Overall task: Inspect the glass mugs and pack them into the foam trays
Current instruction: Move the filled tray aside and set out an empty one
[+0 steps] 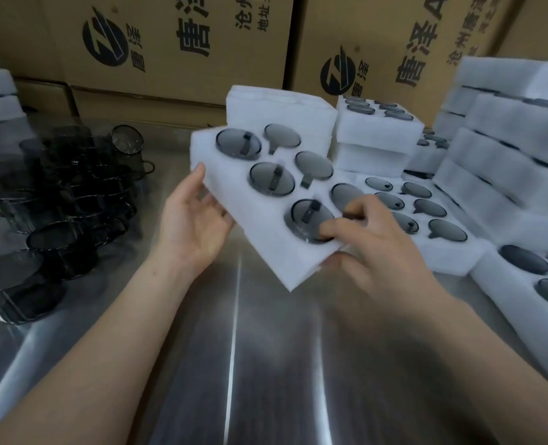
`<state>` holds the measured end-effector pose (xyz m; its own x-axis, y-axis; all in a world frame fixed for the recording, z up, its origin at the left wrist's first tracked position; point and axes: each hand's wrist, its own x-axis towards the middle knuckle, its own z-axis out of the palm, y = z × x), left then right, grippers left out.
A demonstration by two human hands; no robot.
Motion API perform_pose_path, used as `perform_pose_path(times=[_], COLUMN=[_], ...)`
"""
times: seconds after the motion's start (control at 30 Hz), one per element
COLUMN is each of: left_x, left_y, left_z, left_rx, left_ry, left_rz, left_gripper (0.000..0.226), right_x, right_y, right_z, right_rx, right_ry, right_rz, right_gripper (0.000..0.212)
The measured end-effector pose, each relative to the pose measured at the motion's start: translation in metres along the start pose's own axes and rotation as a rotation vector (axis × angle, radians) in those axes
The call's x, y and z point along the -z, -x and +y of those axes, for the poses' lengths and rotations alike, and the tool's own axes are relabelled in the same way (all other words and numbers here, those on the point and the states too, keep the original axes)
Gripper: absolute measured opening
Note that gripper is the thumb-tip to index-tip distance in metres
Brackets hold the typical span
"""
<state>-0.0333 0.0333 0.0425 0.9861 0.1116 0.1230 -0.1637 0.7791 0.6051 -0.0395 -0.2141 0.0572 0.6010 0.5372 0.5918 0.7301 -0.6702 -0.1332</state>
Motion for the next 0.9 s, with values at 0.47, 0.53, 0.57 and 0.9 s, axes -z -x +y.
perform_pose_path(times=[0.47,0.53,0.57,0.9], left_x=[-0.003,-0.003,-0.003,-0.004], left_y=[0.003,0.004,0.004,0.005], left_z=[-0.028,-0.028,-0.028,-0.028], left_rx=[0.341,0.343,0.343,0.356], left_ry=[-0.663,-0.669,-0.669,-0.671], left_rz=[-0.17,-0.167,-0.165,-0.144], left_gripper=[0.057,0.058,0.058,0.052], right_x=[0.04,0.04,0.041,0.051], right_y=[-0.005,-0.008,-0.01,-0.012], right_z=[0.056,0.063,0.066,0.074], right_rx=[-0.575,-0.64,-0.663,-0.831], right_ry=[0.264,0.266,0.264,0.265], right_rz=[0.061,0.038,0.028,-0.001], right_gripper=[0.049,0.05,0.05,0.049])
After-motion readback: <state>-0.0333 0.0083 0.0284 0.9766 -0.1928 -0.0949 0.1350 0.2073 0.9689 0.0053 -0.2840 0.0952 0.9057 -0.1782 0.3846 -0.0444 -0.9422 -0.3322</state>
